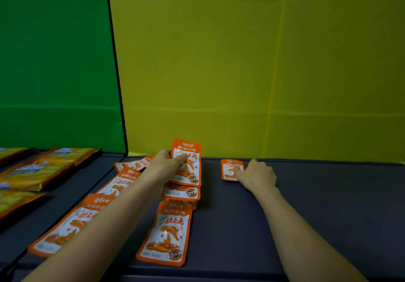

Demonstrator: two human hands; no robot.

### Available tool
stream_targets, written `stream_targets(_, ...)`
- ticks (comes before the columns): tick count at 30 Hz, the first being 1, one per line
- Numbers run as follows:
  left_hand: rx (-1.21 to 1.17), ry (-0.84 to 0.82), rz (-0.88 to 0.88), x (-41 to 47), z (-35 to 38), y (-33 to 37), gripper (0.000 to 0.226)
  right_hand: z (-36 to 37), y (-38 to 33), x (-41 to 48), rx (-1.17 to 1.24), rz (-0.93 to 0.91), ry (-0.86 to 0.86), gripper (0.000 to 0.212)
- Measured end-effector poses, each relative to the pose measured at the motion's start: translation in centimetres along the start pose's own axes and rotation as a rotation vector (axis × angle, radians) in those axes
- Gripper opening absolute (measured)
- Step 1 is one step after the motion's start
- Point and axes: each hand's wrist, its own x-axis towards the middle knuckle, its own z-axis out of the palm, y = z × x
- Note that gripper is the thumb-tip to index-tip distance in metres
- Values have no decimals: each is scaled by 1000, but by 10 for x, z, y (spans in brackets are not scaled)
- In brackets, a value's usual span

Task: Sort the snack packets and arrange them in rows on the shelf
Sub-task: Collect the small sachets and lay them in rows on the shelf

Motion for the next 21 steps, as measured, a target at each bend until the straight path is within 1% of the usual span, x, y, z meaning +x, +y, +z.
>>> stream_targets(2,-5,-8,12,-5,4,1,33,-8,0,-3,29,-33,81,59)
stream_targets(4,-23,-27,21,-13,11,1,33,-18,-2,-10,209,-105,100,62)
stream_targets(6,-44,-38,54,-19,22,-1,34,-26,-7,-21,435,-178,2,69)
stream_targets(7,-41,-33,88,-22,29,-2,34,-28,-7,-28,511,-217,-53,73)
stream_targets(8,-22,-24,126,-25,37,-4,32,-27,-6,-33,571,-253,-94,71)
stream_targets(10,-1,-29,180,-34,52,-5,21,-26,0,-40,678,-275,-136,55)
stream_targets(12,-59,-89,179,-46,65,-5,9,-31,12,-46,802,-268,-175,33)
stream_targets(13,-97,-125,160,-51,71,-6,9,-36,19,-48,863,-268,-214,25)
stream_targets(14,-133,-158,129,-57,76,-6,11,-41,25,-52,904,-266,-256,22)
stream_targets(16,-188,-236,58,-68,83,-7,20,-47,37,-57,902,-262,-273,20)
stream_targets(19,-246,-369,-14,-85,88,-14,29,-51,53,-57,815,-216,-143,21)
stream_targets(21,-202,-390,-3,-92,88,-22,31,-54,61,-56,798,-171,-118,20)
